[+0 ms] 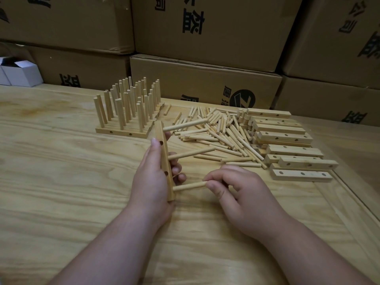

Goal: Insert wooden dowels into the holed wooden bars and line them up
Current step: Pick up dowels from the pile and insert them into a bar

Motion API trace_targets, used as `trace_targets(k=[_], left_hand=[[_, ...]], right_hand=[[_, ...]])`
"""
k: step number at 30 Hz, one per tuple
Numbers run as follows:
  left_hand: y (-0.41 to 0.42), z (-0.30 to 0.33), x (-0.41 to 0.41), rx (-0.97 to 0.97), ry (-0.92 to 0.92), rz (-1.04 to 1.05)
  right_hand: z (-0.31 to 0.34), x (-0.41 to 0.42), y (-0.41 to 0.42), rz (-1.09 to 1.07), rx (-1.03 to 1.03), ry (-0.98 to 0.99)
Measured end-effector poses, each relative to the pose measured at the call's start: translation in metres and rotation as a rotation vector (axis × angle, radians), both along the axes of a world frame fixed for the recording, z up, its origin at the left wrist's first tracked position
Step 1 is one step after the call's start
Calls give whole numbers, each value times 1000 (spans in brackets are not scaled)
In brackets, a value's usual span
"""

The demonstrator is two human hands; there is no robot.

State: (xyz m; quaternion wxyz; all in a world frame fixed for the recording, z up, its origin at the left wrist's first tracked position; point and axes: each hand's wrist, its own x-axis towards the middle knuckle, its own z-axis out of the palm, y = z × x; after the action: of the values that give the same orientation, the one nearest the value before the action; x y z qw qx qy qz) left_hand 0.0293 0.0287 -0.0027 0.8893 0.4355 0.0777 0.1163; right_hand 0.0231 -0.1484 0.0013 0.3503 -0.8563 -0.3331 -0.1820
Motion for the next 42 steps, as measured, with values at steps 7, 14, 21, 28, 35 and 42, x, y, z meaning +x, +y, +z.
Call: trace_targets(k=[7,14,21,28,35,42], left_hand=[[1,-4,3,-46,5,-16],[-1,-4,4,-148,-20,-21],[-3,-1,5,-119,-15,-2],[-3,1,5,-62,3,60],[2,-2,10,-190,77,8],[6,-4,12,-211,95,331]], right_hand=[[-5,-9,7,41,377,490],[-8,-14,21,-46,280,482],[-11,-10,29,-166,364,471],[-13,0,41,-170,387,482],[-14,32,70,-237,364,438],[-22,74,98,-332,189,342]])
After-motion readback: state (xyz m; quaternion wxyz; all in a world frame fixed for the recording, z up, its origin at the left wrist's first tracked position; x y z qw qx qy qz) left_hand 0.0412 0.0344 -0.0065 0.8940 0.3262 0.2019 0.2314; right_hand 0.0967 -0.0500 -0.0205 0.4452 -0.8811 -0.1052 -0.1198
